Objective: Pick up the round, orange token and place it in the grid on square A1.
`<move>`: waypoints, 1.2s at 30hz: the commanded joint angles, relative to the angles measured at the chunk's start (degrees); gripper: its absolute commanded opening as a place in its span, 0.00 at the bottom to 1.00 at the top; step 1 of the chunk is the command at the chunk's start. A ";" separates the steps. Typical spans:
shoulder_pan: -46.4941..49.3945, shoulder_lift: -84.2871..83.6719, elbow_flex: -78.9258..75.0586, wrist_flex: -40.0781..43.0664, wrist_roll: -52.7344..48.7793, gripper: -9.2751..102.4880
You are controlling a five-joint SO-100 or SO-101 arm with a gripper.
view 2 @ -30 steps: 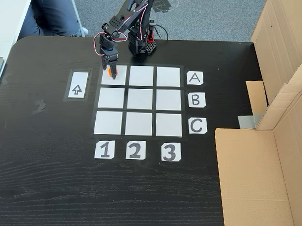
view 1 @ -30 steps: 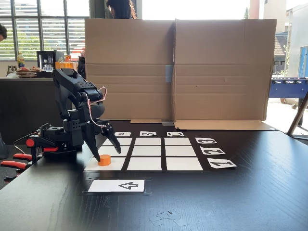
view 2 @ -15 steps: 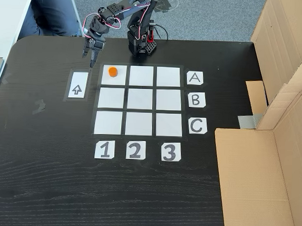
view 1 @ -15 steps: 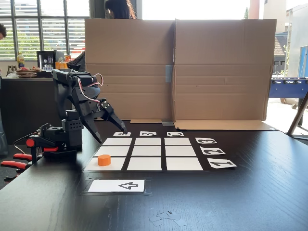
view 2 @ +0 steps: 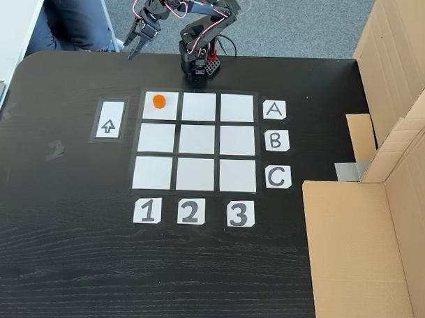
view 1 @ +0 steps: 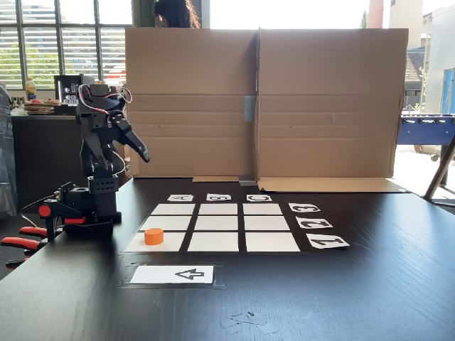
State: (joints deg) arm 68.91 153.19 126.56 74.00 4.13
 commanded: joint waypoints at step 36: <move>22.68 37.27 48.25 -8.61 -2.55 0.08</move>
State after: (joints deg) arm 91.05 190.11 174.38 66.88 2.02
